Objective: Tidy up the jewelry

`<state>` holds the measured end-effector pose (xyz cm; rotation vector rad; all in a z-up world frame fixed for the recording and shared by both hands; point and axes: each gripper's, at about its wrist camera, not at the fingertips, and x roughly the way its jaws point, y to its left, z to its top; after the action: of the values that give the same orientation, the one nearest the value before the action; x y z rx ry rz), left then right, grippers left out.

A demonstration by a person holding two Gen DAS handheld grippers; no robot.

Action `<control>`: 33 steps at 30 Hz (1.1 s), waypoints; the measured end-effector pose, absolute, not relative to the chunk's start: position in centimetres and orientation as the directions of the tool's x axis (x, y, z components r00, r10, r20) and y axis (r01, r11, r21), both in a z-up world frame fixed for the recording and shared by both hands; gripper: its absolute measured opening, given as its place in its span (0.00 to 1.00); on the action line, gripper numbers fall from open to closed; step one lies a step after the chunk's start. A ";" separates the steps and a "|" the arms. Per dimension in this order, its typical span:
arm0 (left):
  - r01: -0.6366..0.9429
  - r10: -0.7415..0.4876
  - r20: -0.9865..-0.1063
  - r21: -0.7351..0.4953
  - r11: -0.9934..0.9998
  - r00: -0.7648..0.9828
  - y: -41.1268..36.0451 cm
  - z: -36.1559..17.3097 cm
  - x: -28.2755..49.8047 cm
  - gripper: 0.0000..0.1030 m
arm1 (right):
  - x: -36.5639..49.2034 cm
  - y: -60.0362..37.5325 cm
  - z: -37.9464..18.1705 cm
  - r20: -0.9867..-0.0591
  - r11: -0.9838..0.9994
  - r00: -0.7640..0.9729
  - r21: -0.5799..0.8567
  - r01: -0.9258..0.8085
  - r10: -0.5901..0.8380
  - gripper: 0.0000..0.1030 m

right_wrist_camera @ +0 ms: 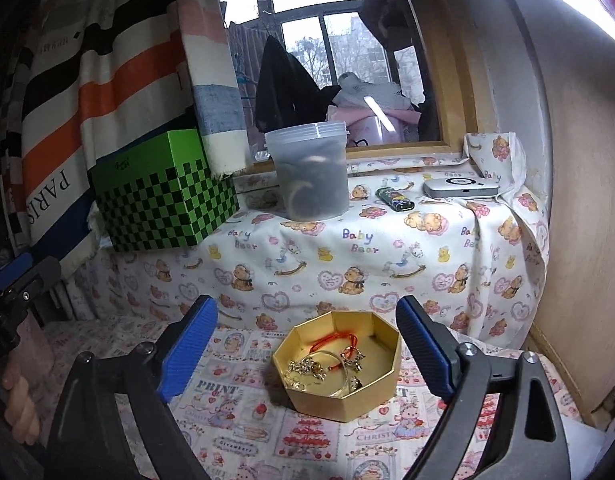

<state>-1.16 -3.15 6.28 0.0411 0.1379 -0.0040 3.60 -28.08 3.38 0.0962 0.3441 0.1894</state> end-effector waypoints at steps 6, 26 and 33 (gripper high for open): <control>-0.002 0.005 -0.138 0.024 1.000 0.990 -2.2 4.1 -0.4 1.00 | 3.0 -26.9 2.4 -0.262 0.984 0.949 0.082 -0.158 0.174 1.00; 0.002 0.004 -0.266 0.023 1.000 0.964 -2.3 0.1 2.0 1.00 | 3.7 -26.5 0.2 -0.293 0.999 0.955 0.019 -0.031 0.036 1.00; -0.002 0.013 -0.288 0.037 0.999 0.957 -2.4 0.0 2.5 1.00 | 3.8 -26.2 0.1 -0.299 1.000 0.954 0.002 -0.022 0.022 1.00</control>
<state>2.50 -2.44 -0.04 0.0361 0.2926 0.0075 3.77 -26.23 0.11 -0.0019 0.3038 0.0222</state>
